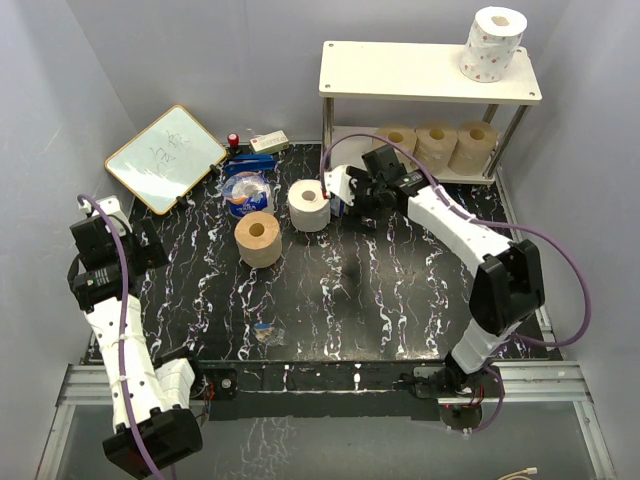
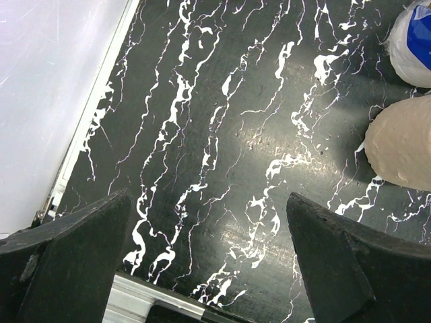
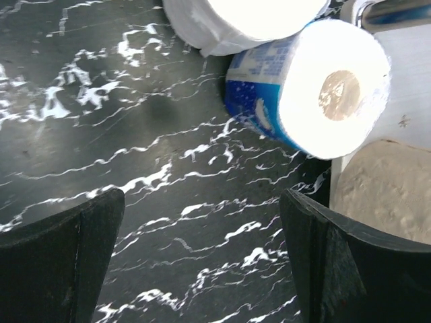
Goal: Place and organize the paper towels onto the shelf
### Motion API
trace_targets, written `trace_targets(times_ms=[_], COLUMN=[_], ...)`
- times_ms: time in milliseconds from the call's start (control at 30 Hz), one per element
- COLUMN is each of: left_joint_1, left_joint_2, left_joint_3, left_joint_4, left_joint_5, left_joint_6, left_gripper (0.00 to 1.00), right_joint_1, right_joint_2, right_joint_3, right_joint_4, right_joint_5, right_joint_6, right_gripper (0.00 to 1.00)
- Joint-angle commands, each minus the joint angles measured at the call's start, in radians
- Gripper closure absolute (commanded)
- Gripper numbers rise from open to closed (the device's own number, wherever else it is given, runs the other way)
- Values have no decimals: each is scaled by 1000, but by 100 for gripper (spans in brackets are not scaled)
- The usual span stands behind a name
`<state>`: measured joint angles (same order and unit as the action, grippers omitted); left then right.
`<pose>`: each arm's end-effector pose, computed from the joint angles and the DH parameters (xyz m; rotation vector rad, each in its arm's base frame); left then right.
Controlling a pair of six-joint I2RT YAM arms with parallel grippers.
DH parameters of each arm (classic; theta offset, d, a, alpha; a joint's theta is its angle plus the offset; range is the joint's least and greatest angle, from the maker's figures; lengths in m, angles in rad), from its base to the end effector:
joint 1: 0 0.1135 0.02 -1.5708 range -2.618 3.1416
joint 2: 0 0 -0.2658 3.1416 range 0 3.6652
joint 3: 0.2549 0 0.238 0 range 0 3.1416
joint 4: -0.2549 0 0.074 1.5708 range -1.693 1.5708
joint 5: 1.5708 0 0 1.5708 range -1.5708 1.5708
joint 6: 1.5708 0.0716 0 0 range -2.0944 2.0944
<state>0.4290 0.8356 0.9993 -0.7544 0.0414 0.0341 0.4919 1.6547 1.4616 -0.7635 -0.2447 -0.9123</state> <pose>0.1650 0.0722 0.3263 -0.4020 2.1317 0.2218 0.3113 0.1865 0.2758 -1.6818 1.8380 0.1346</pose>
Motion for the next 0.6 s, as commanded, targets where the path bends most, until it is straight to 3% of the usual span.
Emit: trace_targets(times_ms=[0, 300, 567], left_joint_1=[18, 22, 22], left_joint_2=[-14, -14, -19], left_joint_3=[-1, -2, -2], left_joint_4=[10, 11, 12], left_joint_5=[-1, 4, 5], left_joint_6=[5, 6, 6], left_gripper=[2, 2, 2], right_joint_1=[-6, -15, -60], right_joint_2=[56, 267, 401], right_joint_3=[29, 233, 396], right_joint_4=[182, 174, 138], right_joint_5=[-1, -27, -42], right_joint_6=[-88, -141, -125], right_gripper=[2, 4, 16])
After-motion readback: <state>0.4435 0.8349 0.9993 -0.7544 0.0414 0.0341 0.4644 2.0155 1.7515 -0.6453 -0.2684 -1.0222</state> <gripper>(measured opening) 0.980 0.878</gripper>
